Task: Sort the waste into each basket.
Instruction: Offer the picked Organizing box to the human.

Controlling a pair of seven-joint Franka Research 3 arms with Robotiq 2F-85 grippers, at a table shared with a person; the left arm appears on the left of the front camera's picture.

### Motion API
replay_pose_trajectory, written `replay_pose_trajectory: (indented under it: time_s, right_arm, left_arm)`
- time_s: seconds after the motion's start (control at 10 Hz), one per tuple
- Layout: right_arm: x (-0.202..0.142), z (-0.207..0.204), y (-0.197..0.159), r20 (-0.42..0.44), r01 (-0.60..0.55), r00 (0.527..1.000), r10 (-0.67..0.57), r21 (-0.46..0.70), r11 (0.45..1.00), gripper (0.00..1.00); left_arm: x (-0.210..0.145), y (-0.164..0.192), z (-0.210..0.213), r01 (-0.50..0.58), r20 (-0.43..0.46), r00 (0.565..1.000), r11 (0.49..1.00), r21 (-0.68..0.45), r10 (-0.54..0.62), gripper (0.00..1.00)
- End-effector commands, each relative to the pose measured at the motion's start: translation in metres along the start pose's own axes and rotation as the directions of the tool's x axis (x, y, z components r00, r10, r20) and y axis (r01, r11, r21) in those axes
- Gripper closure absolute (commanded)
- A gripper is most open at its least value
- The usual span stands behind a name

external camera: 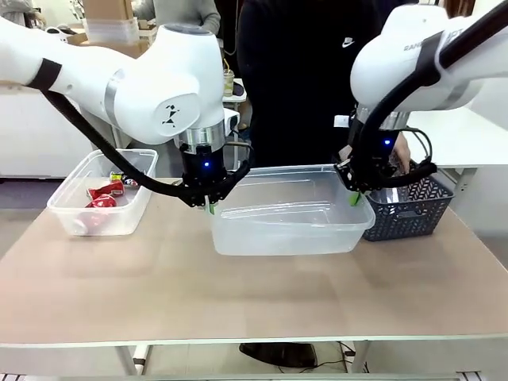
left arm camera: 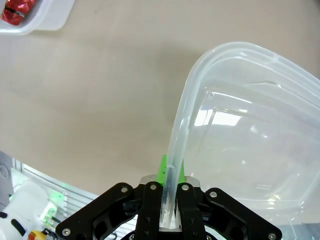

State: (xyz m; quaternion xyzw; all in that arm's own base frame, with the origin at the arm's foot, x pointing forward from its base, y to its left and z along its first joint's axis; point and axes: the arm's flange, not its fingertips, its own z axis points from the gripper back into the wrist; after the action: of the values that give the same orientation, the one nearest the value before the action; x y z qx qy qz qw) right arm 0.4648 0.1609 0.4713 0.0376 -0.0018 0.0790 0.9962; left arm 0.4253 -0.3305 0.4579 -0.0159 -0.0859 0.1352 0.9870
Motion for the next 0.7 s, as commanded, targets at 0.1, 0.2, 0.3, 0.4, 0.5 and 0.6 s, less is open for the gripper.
replay_pose_trajectory:
  time_s: [0.1, 0.2, 0.3, 0.4, 0.5, 0.6]
  right_arm:
    - [-0.0019, 0.0061, 0.0077, -0.002, -0.011, 1.000, 0.011, 0.006, 1.000, 0.95]
    - [-0.0019, 0.0061, 0.0077, -0.002, -0.011, 1.000, 0.011, 0.006, 1.000, 0.95]
    - [-0.0019, 0.0061, 0.0077, -0.002, -0.011, 1.000, 0.011, 0.006, 1.000, 0.95]
    - [-0.0019, 0.0061, 0.0077, -0.002, -0.011, 1.000, 0.011, 0.006, 1.000, 0.95]
    - [-0.0019, 0.0061, 0.0077, -0.002, -0.011, 1.000, 0.011, 0.006, 1.000, 0.95]
    - [-0.0019, 0.0061, 0.0077, -0.002, -0.011, 1.000, 0.011, 0.006, 1.000, 0.95]
  left_arm:
    - [0.0049, 0.0061, -0.0011, -0.032, 0.005, 0.999, 0.999, 0.007, 0.032, 0.96]
    - [0.0049, 0.0061, -0.0011, -0.032, 0.005, 0.999, 0.999, 0.007, 0.032, 0.96]
    - [0.0049, 0.0061, -0.0011, -0.032, 0.005, 0.999, 0.999, 0.007, 0.032, 0.96]
    - [0.0049, 0.0061, -0.0011, -0.032, 0.005, 0.999, 0.999, 0.007, 0.032, 0.96]
    - [0.0049, 0.0061, -0.0011, -0.032, 0.005, 0.999, 0.999, 0.007, 0.032, 0.96]
    - [0.0049, 0.0061, -0.0011, -0.032, 0.005, 0.999, 0.999, 0.007, 0.032, 0.96]
